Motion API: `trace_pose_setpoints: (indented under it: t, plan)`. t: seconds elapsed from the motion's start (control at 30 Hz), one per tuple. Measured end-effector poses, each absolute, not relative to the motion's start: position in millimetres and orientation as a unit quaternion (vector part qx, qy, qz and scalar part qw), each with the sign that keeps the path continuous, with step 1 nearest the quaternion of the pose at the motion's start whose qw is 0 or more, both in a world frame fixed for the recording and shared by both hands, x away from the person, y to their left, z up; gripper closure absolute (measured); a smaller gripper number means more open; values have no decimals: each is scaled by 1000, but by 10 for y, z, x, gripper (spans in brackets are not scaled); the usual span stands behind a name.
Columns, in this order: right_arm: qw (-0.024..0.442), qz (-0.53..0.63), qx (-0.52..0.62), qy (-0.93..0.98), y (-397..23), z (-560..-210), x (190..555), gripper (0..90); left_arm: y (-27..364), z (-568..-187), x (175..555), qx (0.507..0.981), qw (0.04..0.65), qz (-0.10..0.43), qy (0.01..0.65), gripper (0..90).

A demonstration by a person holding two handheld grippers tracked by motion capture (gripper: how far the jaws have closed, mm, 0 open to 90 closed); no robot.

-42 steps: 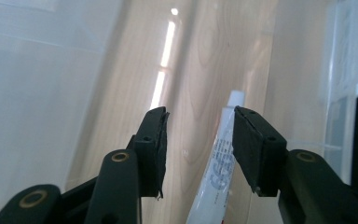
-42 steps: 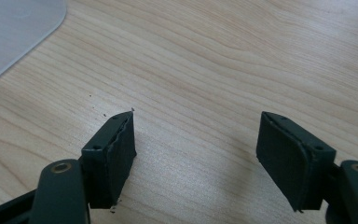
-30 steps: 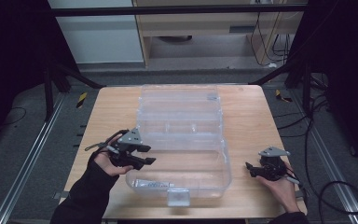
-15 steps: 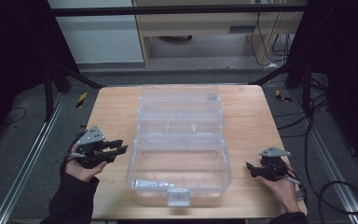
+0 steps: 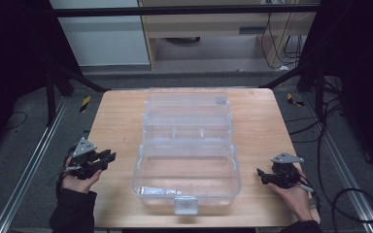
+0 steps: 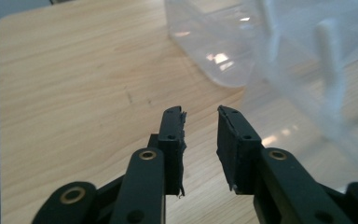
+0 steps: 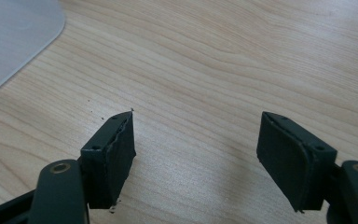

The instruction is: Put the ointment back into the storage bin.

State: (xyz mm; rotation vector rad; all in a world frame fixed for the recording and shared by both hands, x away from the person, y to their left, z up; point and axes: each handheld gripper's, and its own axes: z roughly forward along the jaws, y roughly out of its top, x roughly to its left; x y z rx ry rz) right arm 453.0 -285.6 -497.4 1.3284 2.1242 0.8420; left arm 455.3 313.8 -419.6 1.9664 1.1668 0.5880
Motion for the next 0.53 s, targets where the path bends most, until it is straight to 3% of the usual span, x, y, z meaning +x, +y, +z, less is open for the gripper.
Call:
trace_pose_setpoints:
  t: [0.17,0.27,0.53]
  plan:
    - [246,310,489,777,-2873,-4978,4527,276,3246,-4357,4581,757,365,241,486,608]
    - [245,316,491,774,-2885,-4974,4517,273,3286,-4450,4595,756,346,250,497,506]
    - [240,322,492,772,-2898,-4982,4506,261,3404,-4571,4598,744,334,255,520,397]
